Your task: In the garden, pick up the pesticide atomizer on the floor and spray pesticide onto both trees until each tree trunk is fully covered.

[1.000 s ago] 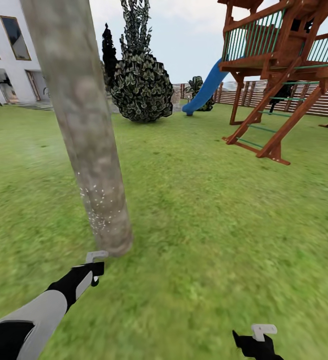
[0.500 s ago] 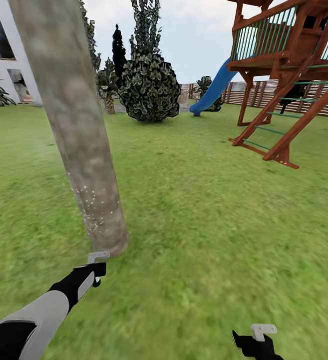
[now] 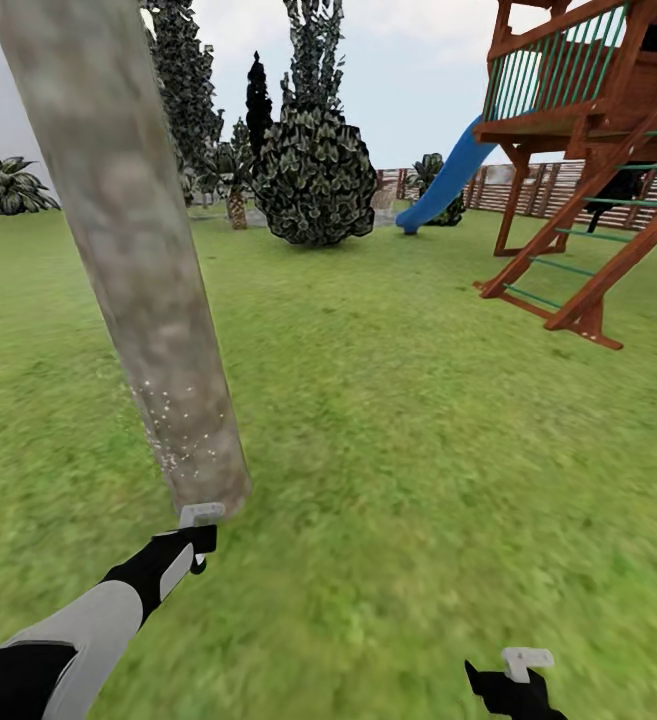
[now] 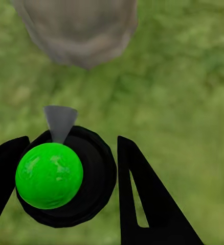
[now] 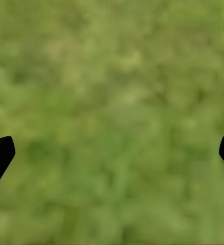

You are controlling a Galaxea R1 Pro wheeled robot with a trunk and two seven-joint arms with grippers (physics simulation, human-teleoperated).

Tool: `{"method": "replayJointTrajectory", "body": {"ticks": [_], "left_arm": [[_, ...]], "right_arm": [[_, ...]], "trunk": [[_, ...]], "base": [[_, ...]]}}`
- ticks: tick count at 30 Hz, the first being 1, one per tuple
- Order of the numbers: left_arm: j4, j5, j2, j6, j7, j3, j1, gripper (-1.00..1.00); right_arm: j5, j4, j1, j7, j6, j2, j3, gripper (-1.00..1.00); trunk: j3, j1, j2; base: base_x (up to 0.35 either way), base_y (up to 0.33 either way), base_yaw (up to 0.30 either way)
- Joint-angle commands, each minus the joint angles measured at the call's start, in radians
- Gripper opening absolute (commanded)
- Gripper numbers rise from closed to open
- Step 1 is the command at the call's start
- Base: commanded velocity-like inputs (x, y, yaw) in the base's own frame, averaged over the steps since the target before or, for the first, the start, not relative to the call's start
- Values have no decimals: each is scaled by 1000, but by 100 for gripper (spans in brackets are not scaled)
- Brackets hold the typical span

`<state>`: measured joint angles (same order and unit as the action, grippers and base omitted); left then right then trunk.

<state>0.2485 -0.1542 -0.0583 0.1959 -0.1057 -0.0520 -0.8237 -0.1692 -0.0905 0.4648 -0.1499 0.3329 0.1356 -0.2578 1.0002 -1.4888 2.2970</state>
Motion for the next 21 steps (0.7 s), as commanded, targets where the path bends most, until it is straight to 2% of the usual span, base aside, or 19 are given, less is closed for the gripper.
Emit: {"method": "replayJointTrajectory", "body": {"ticks": [1,7,16,21], "left_arm": [[0,1,0,0,0,0,0,-100],[0,0,0,0,0,0,0,-100],[0,-1,1,0,0,0,0,-100],[0,-1,1,0,0,0,0,-100]], "right_arm": [[0,0,0,0,0,0,0,100],[0,0,0,0,0,0,0,100],[-1,0,0,0,0,-1,0,100],[0,1,0,0,0,-1,0,100]], "trunk": [[-1,0,0],[-4,0,0],[-5,0,0],[-5,0,0]], "base": [[178,-241,244],[114,-253,238],[2,-271,32],[0,-272,245]]}}
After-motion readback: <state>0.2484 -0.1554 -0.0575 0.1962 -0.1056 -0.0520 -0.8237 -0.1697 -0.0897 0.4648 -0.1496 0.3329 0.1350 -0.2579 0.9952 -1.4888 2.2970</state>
